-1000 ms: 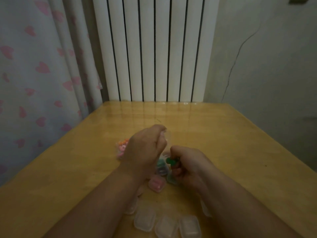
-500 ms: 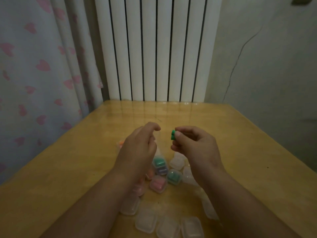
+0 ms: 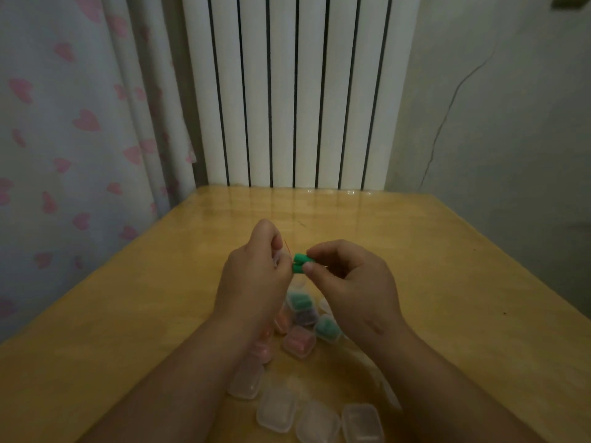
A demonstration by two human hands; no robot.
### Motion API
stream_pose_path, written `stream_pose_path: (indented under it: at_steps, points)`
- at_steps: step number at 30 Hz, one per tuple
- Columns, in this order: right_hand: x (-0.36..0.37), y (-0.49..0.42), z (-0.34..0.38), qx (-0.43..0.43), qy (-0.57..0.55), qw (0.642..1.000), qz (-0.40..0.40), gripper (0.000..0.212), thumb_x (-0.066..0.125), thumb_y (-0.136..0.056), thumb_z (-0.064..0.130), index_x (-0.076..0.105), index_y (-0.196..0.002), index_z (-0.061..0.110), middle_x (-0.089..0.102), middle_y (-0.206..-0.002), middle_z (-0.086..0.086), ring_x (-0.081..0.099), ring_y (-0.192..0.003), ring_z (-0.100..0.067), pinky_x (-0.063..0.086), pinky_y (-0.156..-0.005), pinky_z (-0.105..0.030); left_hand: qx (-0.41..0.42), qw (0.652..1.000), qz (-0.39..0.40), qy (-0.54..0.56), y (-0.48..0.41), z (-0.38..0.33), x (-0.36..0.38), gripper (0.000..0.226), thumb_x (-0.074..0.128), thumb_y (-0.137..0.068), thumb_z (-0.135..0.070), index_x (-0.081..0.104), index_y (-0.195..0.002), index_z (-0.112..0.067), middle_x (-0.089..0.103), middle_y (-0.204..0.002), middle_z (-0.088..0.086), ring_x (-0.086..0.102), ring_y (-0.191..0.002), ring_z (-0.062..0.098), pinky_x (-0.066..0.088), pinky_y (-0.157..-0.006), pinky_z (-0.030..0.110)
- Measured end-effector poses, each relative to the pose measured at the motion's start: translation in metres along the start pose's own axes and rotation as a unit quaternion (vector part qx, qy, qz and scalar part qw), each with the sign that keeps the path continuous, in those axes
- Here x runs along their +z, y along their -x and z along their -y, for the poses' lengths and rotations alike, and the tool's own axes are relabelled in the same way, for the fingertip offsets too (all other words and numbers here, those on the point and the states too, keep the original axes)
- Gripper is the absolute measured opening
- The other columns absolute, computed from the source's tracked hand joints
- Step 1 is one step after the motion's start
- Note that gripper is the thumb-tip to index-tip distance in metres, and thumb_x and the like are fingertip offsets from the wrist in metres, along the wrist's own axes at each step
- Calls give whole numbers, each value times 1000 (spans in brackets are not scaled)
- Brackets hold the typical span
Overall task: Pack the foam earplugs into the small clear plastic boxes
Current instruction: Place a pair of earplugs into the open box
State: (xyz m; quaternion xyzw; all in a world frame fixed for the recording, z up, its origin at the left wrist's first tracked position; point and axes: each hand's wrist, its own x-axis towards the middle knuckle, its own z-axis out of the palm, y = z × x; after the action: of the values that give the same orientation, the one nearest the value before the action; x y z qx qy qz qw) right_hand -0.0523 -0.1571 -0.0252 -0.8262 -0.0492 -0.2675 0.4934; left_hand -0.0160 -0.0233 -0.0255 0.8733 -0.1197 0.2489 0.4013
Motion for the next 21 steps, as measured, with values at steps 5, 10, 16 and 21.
stream_pose_path:
  at_steps: [5,10,16,21]
  points:
    - [0,-6,-12,38,78,996,-5,20,73,-83,25,63,-77,41,63,-76,23,58,-73,4,45,-64,-15,-110,964,63,235,0,-2,3,17,57,-94,-10,45,-89,-20,68,-72,8,70,-63,17,61,-60,34]
    - [-2,-7,-15,26,93,995,-7,12,70,-85,29,75,-96,33,59,-78,24,54,-73,7,37,-59,-4,-171,929,90,317,-1,-3,5,16,58,-94,-5,45,-93,-15,67,-77,14,72,-63,23,60,-61,33]
    - [-2,-9,-15,26,139,990,-21,13,65,-87,40,73,-97,36,48,-86,18,45,-78,7,31,-60,-8,-183,911,94,358,-3,-4,1,19,58,-93,0,43,-94,-11,67,-79,21,69,-59,26,61,-61,36]
    - [-3,-7,-13,102,14,994,-31,11,68,-85,31,62,-94,32,60,-92,13,55,-76,-2,42,-60,-16,-165,917,111,346,-1,-4,2,18,59,-93,-1,44,-94,-11,68,-81,20,70,-60,24,60,-61,34]
